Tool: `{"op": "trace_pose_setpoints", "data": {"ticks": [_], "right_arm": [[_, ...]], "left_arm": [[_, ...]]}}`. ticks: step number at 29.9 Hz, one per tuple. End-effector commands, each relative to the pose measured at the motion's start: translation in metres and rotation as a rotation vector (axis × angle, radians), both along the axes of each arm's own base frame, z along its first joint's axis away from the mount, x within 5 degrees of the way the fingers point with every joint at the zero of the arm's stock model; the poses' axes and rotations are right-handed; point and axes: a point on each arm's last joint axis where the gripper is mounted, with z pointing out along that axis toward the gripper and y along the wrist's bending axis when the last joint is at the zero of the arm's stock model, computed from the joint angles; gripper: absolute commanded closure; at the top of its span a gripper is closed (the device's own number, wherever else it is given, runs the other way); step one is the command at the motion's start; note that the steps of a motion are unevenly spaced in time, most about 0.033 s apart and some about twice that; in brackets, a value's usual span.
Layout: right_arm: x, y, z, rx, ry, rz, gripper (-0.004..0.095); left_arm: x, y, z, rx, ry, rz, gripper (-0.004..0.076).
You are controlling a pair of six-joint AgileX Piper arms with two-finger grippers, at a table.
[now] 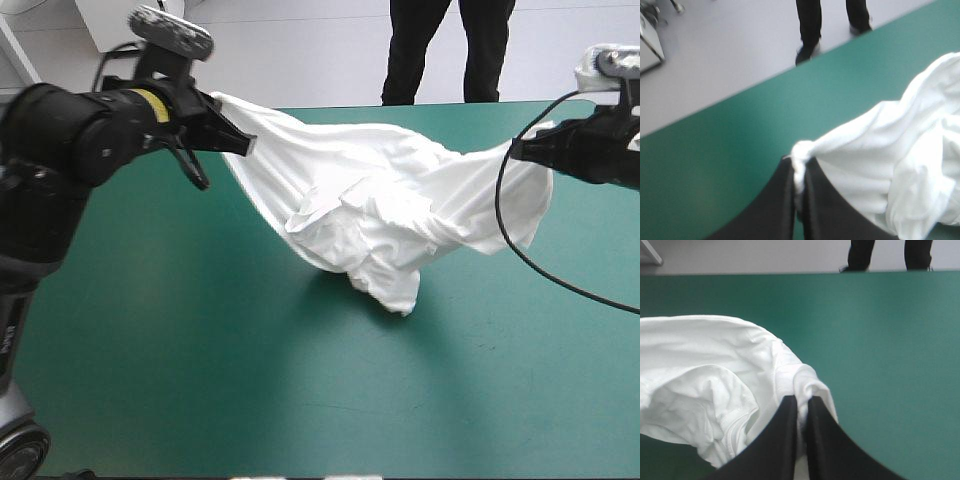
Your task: Fold the cloth
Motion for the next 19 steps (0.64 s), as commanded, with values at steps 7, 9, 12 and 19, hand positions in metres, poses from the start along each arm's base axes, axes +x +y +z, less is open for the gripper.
{"op": "trace_pose_setpoints", "data": {"ticks": [7, 9, 12, 19], "right_arm": [[-0.093, 0.006, 0.112, 0.022, -0.512, 0.066, 0.0924], [-0.11, 0.006, 0.124, 0.019, -0.581, 0.068, 0.0924], [-0.133, 0.006, 0.138, 0.015, -0.669, 0.07, 0.0924], [-0.176, 0.012, 0.159, 0.052, -0.84, 0.133, 0.0924]], "left_arm": [[-0.098, 0.066, 0.101, -0.175, -0.409, -0.003, 0.0746], [-0.112, 0.073, 0.112, -0.209, -0.465, -0.026, 0.0746], [-0.132, 0.08, 0.124, -0.254, -0.542, -0.072, 0.0746], [-0.169, 0.09, 0.15, -0.379, -0.759, -0.205, 0.0746]]}}
